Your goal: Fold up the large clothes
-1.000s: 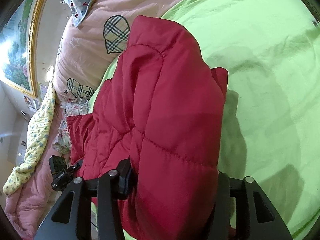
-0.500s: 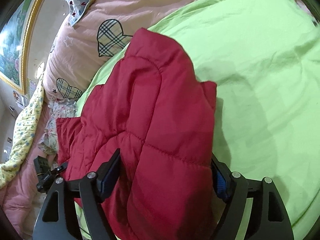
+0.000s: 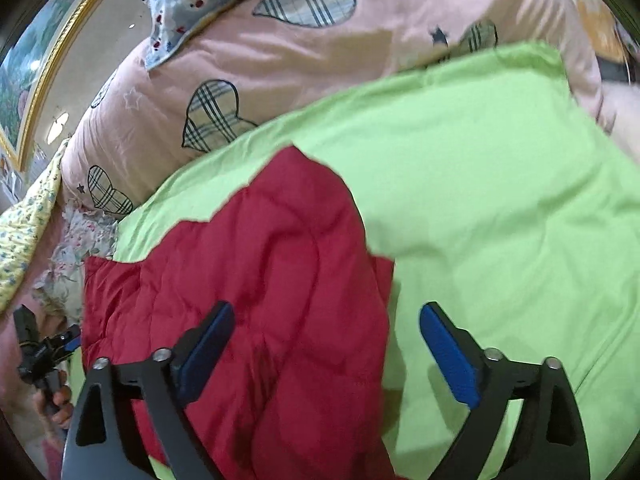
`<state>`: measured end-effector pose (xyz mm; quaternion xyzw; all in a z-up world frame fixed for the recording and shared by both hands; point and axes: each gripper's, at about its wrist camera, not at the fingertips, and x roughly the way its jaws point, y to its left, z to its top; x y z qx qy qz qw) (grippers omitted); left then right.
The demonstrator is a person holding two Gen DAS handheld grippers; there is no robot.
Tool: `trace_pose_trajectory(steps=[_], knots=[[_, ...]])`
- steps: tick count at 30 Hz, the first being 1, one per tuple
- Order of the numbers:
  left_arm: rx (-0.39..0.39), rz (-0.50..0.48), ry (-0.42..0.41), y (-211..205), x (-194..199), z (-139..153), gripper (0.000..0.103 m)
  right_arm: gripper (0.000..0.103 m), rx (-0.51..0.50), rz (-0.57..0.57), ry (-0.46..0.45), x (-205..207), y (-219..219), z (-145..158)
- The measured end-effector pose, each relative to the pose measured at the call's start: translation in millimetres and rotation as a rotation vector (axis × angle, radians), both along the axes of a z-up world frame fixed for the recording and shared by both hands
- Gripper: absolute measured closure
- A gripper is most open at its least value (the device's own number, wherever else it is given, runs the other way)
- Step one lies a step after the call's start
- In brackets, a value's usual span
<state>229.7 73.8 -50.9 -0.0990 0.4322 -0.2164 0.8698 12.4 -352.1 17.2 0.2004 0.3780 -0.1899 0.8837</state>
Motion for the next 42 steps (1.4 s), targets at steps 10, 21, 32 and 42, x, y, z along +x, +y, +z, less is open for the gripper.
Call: trace_pose_trajectory(steps=[10, 21, 32, 42], knots=[[0.095, -0.069, -0.005, -43.4, 25.5, -5.9, 0.033, 0.006, -0.080, 0.116, 0.164, 70.3, 25.1, -29.8], [-0.046, -0.143, 0.013, -36.6, 52.2, 5.5, 0.090, 0.090, -0.030, 0.139, 0.092, 67.7, 21.1, -15.6], [-0.277, -0.069, 0.253, -8.2, 120.2, -80.5, 0.085, 0.090, 0.261, 0.036, -0.020, 68.6, -25.3, -60.9], [-0.268, -0.037, 0.237, -16.4, 122.0, -78.9, 0.084, 0.090, 0.284, 0.014, -0.016, 77.3, -32.0, -63.6]])
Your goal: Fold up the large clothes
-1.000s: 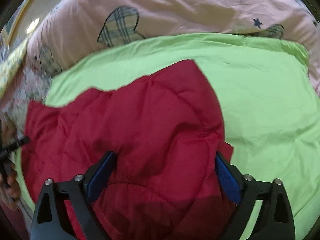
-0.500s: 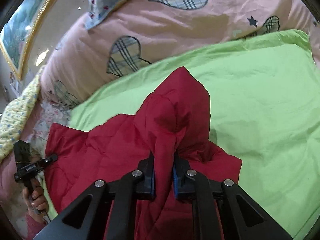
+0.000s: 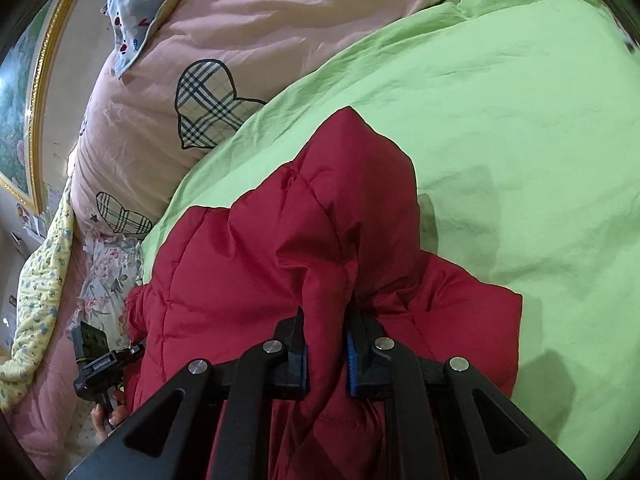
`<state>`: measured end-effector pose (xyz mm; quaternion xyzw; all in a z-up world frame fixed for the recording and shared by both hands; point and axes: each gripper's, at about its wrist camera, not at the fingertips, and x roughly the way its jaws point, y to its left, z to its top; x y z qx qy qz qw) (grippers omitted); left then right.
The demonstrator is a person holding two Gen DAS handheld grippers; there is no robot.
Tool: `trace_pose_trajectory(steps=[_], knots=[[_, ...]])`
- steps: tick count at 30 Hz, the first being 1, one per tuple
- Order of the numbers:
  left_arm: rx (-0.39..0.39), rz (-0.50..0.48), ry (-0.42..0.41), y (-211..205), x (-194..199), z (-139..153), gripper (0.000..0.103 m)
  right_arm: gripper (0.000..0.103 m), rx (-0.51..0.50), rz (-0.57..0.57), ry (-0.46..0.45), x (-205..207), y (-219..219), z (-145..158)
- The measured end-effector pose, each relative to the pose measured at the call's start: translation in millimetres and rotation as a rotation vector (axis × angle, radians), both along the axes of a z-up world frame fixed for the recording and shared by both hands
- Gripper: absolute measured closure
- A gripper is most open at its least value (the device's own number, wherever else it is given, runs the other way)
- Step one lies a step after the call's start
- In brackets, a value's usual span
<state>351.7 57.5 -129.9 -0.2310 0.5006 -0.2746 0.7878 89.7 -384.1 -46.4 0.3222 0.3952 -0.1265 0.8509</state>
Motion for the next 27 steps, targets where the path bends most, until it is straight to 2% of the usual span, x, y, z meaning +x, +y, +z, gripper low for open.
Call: trace_pose_trajectory(steps=[5, 9, 10, 12, 14, 18, 22, 27], knots=[[0.095, 0.027, -0.044, -9.8, -15.2, 10.2, 0.076, 0.089, -0.057, -0.003, 0.024, 3.9, 4.5, -2.1], [0.171, 0.039, -0.077, -18.8, -23.7, 20.7, 0.071, 0.088, -0.061, -0.009, 0.032, 7.6, 4.0, -4.2], [0.184, 0.042, -0.084, -22.8, -24.7, 23.7, 0.067, 0.088, -0.061, -0.009, 0.032, 7.8, 3.5, -4.2], [0.206, 0.052, -0.099, -27.0, -29.8, 31.2, 0.044, 0.087, -0.063, -0.009, 0.032, 7.3, 3.4, -3.9], [0.219, 0.068, -0.127, -26.1, -37.9, 40.6, 0.035, 0.087, -0.064, -0.009, 0.030, 6.6, 3.4, -3.7], [0.263, 0.088, -0.181, -21.8, -58.1, 60.3, 0.028, 0.085, -0.069, -0.013, 0.032, 5.8, 3.9, -4.2], [0.285, 0.105, -0.230, -16.2, -81.1, 83.6, 0.028, 0.084, -0.077, -0.017, 0.038, 6.7, 4.9, -4.1], [0.285, 0.043, -0.305, -30.2, -118.6, 108.1, 0.028, 0.084, -0.086, -0.021, 0.041, 7.1, 5.7, -3.9]])
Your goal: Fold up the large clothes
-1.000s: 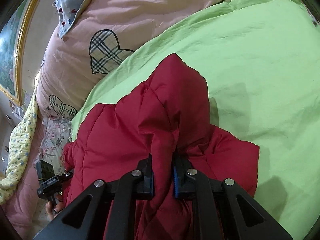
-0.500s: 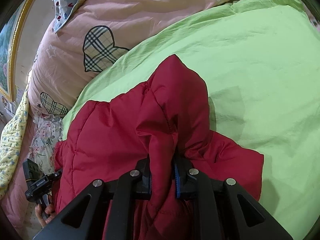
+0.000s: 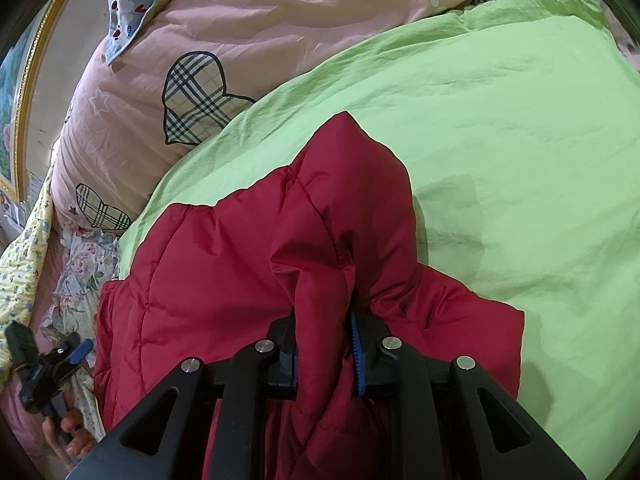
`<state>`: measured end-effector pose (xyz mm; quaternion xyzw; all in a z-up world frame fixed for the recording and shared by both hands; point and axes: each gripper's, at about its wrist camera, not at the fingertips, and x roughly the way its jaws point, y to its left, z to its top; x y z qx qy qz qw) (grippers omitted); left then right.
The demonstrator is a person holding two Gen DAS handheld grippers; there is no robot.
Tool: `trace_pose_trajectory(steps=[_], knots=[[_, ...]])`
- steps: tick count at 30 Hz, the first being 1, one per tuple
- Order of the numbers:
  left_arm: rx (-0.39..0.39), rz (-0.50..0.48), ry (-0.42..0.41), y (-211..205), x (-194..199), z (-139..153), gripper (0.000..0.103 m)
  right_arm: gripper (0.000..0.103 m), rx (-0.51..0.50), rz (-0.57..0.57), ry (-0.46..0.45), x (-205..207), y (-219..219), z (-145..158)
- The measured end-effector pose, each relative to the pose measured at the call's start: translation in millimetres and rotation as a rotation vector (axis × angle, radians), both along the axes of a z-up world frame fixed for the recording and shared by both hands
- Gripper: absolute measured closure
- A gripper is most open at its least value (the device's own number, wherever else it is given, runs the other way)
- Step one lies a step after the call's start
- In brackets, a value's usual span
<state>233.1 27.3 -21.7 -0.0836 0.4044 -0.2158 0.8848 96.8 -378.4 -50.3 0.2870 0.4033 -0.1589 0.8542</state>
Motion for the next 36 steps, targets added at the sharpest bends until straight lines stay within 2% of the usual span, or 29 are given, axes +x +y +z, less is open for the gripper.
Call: trace_pose_trajectory(steps=[4, 10, 14, 18, 20, 26, 32, 36], knots=[[0.001, -0.114, 0.012, -31.4, -28.2, -1.9, 0.028, 0.083, -0.001, 0.000, 0.007, 1.3, -0.1, 0.0], [0.070, -0.216, 0.043, -67.5, -58.6, -24.7, 0.028, 0.082, -0.004, 0.002, 0.011, 1.8, 0.0, 0.2], [0.141, -0.196, 0.060, -79.3, -57.4, -45.3, 0.028, 0.078, -0.013, 0.006, 0.009, 1.4, -0.3, 0.1], [0.131, -0.185, 0.076, -83.2, -47.0, -49.3, 0.028, 0.068, -0.025, -0.002, 0.000, -4.5, -0.7, 7.5], [0.133, -0.186, 0.075, -83.2, -49.6, -49.3, 0.028, 0.065, -0.050, -0.007, -0.012, -11.4, 0.3, 17.1], [0.120, -0.182, 0.083, -87.2, -25.7, -54.6, 0.028, 0.055, -0.119, 0.008, -0.062, -30.8, 12.0, 49.6], [0.117, -0.176, 0.082, -90.1, -21.3, -57.2, 0.028, 0.055, -0.204, 0.025, -0.120, -48.4, 29.4, 79.2], [0.116, -0.174, 0.083, -90.1, -20.7, -57.3, 0.028, 0.055, -0.176, 0.097, -0.124, -43.7, 45.3, 86.6]])
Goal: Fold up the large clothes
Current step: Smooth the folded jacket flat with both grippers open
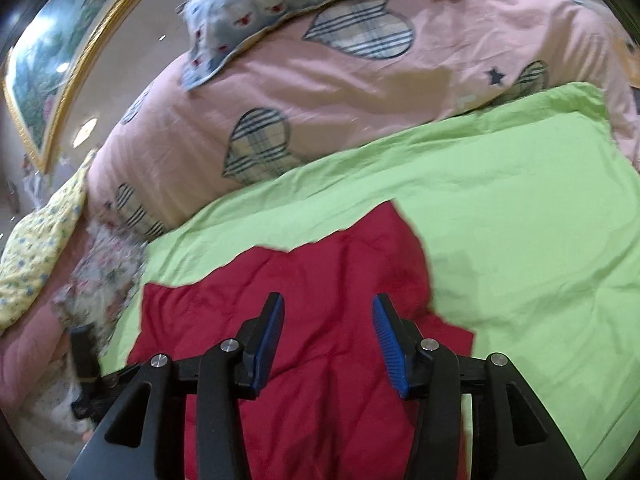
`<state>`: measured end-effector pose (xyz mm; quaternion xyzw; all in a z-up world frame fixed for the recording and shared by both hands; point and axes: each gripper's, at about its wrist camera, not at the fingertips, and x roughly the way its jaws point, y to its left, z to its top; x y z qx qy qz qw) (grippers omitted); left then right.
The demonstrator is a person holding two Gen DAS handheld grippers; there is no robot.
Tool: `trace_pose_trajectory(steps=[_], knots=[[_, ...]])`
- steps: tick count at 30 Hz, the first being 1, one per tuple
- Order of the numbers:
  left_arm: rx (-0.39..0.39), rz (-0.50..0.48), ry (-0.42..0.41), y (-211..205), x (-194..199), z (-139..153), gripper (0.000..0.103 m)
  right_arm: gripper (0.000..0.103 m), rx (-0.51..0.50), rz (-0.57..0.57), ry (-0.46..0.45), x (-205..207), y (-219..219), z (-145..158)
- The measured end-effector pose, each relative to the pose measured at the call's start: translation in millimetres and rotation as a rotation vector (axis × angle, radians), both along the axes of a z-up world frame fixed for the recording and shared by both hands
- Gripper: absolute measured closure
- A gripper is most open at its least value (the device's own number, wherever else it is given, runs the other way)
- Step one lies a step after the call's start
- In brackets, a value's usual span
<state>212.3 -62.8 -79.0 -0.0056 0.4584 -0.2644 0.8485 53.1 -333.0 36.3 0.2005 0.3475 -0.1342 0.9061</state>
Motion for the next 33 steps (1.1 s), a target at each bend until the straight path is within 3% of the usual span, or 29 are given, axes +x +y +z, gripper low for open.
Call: trace_pose_trajectory(steps=[5, 11, 21, 33], knots=[[-0.002, 0.008, 0.002, -0.3, 1.0, -0.1, 0.028, 0.052, 0.023, 0.110, 0.069, 10.0, 27.5, -23.6], [-0.015, -0.005, -0.007, 2.1, 0.1, 1.5, 0.028, 0.052, 0.020, 0.116, 0.153, 16.9, 34.1, -61.9], [-0.039, 0.015, -0.037, 18.6, -3.8, 18.6, 0.029, 0.052, -0.012, 0.064, 0.171, 28.3, 18.3, -70.6], [-0.007, 0.102, 0.036, 29.3, 36.2, -1.0, 0.031, 0.052, 0.004, 0.018, 0.177, 38.2, 2.6, -75.5]])
